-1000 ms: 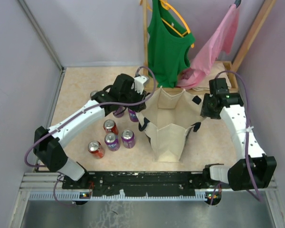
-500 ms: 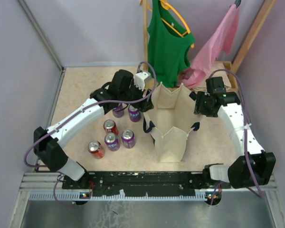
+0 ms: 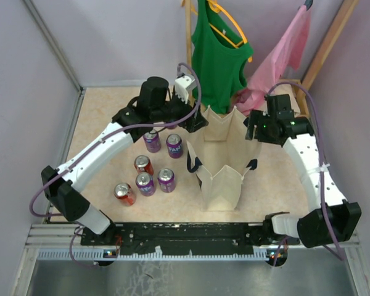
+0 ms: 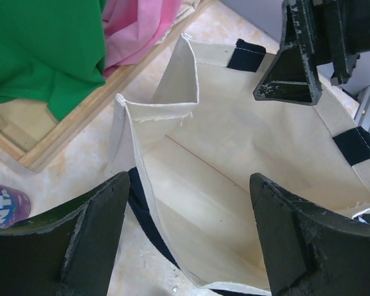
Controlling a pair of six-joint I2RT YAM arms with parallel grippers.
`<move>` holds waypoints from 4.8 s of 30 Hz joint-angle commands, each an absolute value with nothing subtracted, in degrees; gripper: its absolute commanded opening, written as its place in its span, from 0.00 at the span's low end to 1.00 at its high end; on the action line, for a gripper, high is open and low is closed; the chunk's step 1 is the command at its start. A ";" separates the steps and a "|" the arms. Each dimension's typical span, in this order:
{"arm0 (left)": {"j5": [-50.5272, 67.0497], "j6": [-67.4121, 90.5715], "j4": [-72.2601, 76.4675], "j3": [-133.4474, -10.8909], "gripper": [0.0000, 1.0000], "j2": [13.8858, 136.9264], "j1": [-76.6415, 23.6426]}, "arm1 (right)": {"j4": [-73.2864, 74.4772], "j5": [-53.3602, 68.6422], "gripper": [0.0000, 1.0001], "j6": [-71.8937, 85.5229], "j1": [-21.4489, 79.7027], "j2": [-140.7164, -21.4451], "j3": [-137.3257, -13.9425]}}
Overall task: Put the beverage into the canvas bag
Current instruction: Adjust the canvas bag at the center of the board, then pick up the drink from the center of the board, then place the drink in the canvas bag.
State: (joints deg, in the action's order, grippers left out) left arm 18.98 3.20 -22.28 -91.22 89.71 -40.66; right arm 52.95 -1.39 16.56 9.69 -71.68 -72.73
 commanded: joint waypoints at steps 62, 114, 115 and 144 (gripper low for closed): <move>7.01 -16.14 -34.14 -118.40 1.00 129.03 -23.46 | 53.78 -14.40 0.99 19.80 9.98 -61.03 -77.95; 33.47 -17.14 -28.23 -122.81 0.00 104.04 -23.72 | 48.22 -13.72 0.99 19.81 10.02 -60.34 -73.28; 36.55 -15.08 -27.24 -122.71 0.00 102.98 -23.73 | 48.06 -13.67 0.99 19.59 10.01 -60.61 -73.36; 39.13 -33.83 -37.27 -120.22 0.00 107.27 -47.78 | 48.56 -13.71 0.99 18.71 7.58 -61.07 -72.76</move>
State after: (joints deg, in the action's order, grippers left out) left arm 40.80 -28.21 -39.81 -119.90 105.75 -45.45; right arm 49.36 -13.85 19.90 8.38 -62.30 -72.73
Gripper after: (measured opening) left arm 0.732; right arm 0.990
